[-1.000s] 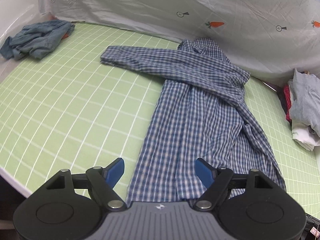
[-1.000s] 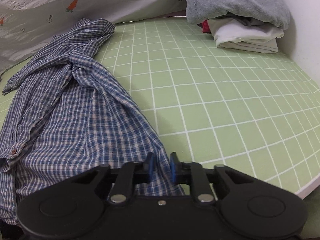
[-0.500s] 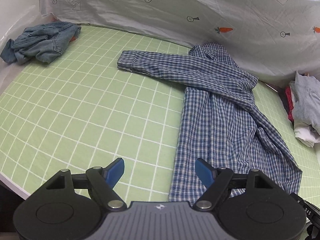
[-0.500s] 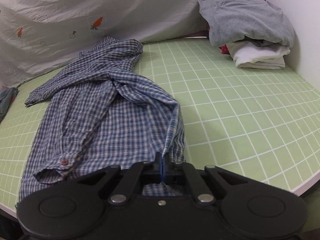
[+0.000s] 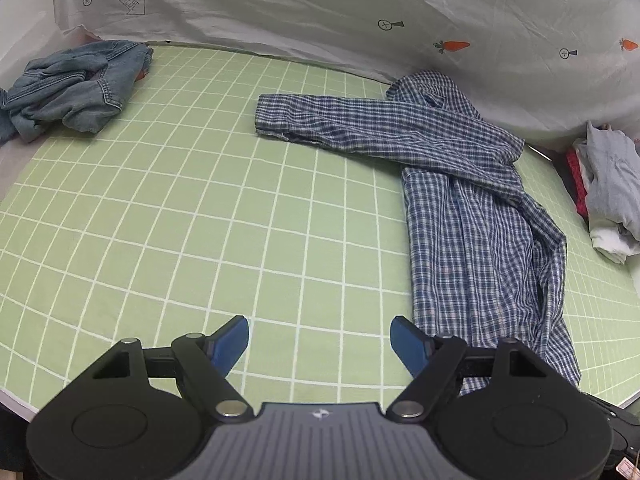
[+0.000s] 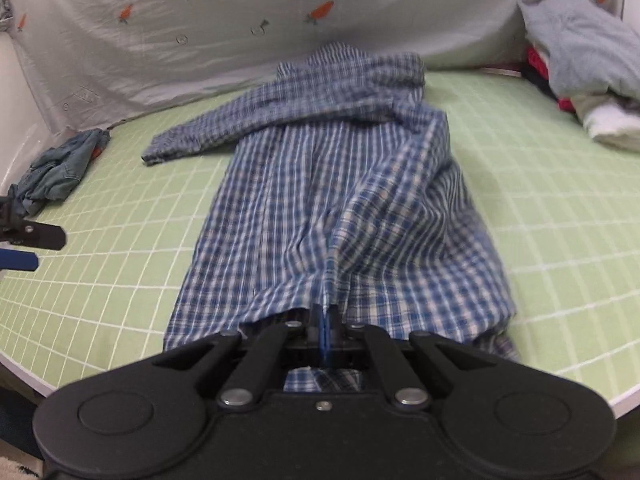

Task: Fold clothes
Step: 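Pinch the shirt side edge with the right gripper and fold it inward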

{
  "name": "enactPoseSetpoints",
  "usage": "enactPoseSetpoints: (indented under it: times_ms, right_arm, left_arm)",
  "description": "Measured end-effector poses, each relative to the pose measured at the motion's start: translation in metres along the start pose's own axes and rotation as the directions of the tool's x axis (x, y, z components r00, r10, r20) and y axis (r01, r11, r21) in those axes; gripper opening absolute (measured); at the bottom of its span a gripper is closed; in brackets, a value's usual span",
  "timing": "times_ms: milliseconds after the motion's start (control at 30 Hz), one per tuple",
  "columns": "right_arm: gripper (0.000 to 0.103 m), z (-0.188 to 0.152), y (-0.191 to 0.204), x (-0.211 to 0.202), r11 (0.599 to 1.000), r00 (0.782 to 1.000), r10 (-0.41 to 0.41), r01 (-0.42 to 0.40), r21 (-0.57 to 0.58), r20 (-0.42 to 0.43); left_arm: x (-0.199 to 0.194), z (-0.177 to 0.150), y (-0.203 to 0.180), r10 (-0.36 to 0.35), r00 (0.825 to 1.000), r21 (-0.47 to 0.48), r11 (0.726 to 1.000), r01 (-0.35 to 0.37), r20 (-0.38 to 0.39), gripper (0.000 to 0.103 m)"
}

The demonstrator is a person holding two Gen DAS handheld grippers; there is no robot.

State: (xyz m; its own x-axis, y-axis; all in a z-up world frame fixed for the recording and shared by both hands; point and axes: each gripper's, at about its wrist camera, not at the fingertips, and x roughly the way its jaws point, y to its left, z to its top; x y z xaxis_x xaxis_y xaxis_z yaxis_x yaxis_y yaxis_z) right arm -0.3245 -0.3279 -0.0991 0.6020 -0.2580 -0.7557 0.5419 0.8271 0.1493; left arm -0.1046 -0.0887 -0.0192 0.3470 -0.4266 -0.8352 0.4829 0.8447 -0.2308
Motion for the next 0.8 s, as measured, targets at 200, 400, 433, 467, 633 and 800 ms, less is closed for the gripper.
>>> enactPoseSetpoints:
  times_ms: [200, 400, 433, 467, 633, 800]
  right_arm:
    - [0.024, -0.013, 0.002, 0.005, 0.997, 1.000, 0.002, 0.000, 0.073, -0.028]
    - [0.034, -0.004, 0.006, -0.019, 0.995, 0.998, -0.002, -0.005, 0.104, 0.065]
    - [0.035, -0.001, 0.004, -0.024, 0.994, 0.996, -0.017, 0.007, 0.110, 0.090]
    - [0.035, 0.001, 0.001, -0.029, 0.993, 0.994, -0.033, 0.020, 0.117, 0.108]
    - [0.036, 0.001, -0.020, -0.017, 0.983, 0.994, -0.098, 0.090, 0.162, 0.044]
    - [0.037, -0.006, -0.025, -0.002, 0.982, 0.996, -0.085, 0.089, 0.166, -0.027]
  left_arm:
    - [0.002, -0.004, 0.013, 0.002, 1.000, 0.011, 1.000, -0.002, -0.026, 0.078]
    - [0.006, -0.003, 0.016, -0.009, 0.999, -0.007, 1.000, 0.009, -0.032, 0.079]
    - [0.007, -0.004, 0.015, -0.012, 0.999, -0.006, 1.000, 0.012, -0.036, 0.079]
    - [0.008, -0.005, 0.014, -0.015, 0.999, -0.005, 1.000, 0.015, -0.040, 0.079]
    - [0.015, -0.007, 0.008, -0.023, 0.998, -0.009, 1.000, 0.023, -0.063, 0.079]
    - [0.021, -0.004, -0.002, -0.026, 0.998, -0.024, 0.999, 0.025, -0.055, 0.079]
